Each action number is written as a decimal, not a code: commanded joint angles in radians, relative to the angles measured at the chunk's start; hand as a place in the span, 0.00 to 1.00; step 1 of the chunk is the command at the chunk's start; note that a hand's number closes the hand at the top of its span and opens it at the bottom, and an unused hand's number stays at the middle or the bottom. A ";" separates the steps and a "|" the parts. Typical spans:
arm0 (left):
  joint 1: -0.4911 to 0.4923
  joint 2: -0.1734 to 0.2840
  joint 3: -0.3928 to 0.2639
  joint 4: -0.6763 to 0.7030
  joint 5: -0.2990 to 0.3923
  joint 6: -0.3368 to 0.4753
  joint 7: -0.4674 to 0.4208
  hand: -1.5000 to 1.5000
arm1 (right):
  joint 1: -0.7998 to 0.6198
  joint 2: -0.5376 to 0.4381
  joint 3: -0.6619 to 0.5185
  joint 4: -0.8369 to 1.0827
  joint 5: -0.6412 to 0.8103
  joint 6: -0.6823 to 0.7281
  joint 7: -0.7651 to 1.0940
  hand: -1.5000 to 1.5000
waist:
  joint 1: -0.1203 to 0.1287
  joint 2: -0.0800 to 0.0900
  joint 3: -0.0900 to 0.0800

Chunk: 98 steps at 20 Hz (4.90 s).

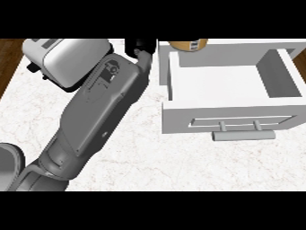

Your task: Pick up the can, place it into the drawer and close the drawer

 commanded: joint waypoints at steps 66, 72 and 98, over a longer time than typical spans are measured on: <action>-0.267 0.000 -0.466 0.426 0.686 0.247 -0.408 0.00 | -0.380 -0.116 0.275 -0.061 0.726 0.001 -0.188 0.00 | 0.010 0.010 0.000; -0.299 0.000 -0.443 0.429 0.687 0.223 -0.349 0.00 | -0.461 -0.100 0.492 -0.005 1.065 -0.068 -0.210 0.00 | 0.037 0.005 -0.001; -0.127 0.235 -0.434 0.170 0.550 0.262 -0.189 0.00 | -0.962 -0.121 0.733 1.121 1.717 -0.604 -0.400 0.00 | 0.075 0.000 0.000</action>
